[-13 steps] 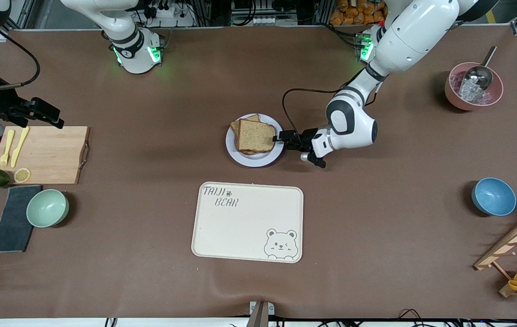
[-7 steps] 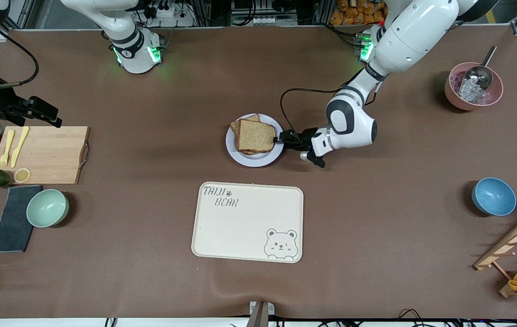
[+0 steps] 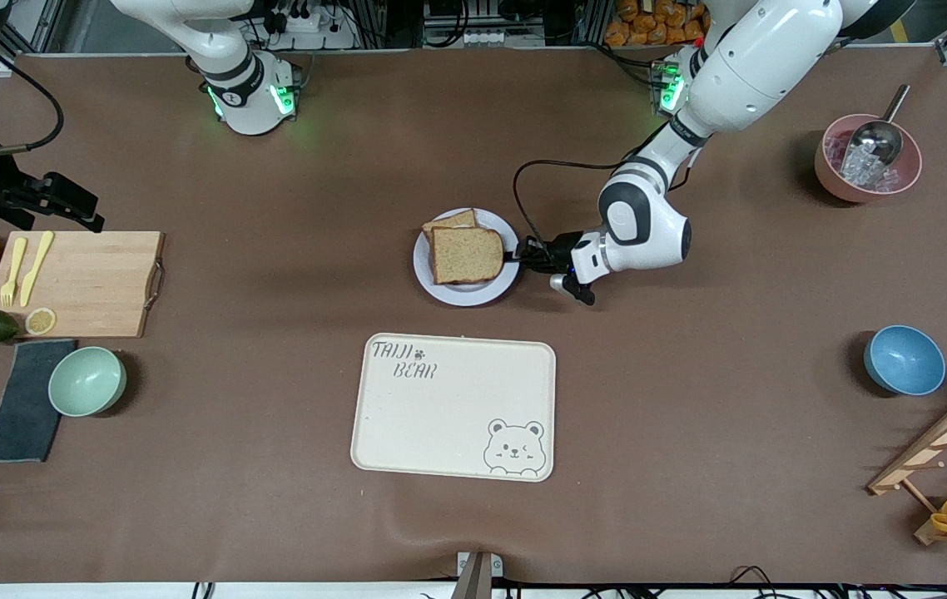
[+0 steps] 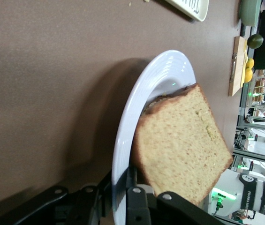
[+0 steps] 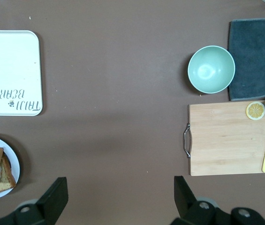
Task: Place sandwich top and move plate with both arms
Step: 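Slide the plate with the left gripper onto the bear tray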
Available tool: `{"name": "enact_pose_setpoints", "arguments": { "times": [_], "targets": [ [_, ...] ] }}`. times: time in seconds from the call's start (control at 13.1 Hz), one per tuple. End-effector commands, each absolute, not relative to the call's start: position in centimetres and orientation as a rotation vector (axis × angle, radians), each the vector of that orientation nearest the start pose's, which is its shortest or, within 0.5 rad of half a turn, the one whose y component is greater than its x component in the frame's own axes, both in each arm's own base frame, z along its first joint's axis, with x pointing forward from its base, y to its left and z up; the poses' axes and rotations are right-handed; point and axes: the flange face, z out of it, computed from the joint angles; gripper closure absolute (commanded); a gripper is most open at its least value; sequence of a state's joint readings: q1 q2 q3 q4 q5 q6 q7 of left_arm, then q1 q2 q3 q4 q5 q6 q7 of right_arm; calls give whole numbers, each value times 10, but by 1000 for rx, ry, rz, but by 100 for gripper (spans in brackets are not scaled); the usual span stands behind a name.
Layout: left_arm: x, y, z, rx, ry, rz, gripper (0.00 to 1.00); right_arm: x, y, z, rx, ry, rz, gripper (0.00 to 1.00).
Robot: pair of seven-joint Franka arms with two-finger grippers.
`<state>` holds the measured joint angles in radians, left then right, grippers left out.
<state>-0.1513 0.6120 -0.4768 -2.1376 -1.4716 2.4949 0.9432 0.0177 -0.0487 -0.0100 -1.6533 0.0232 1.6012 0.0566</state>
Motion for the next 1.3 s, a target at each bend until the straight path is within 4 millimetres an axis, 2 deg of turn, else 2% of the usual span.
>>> {"name": "enact_pose_setpoints", "arguments": {
  "times": [0.0, 0.23, 0.84, 0.99, 1.22],
  "targets": [
    [441, -313, 143, 2136, -93, -103, 100, 543, 6, 619, -3134, 48, 15, 0],
    [450, -308, 159, 2069, -44, -88, 100, 540, 2, 617, -3134, 55, 55, 0],
    [471, -297, 180, 1900, 96, -20, 100, 540, 2, 619, -3133, 55, 53, 0],
    [484, -301, 189, 1852, 165, 26, 100, 540, 1, 619, -3133, 58, 51, 0],
    [515, -313, 211, 1760, 269, 93, 100, 540, 1, 618, -3133, 60, 56, 0]
  ]
}}
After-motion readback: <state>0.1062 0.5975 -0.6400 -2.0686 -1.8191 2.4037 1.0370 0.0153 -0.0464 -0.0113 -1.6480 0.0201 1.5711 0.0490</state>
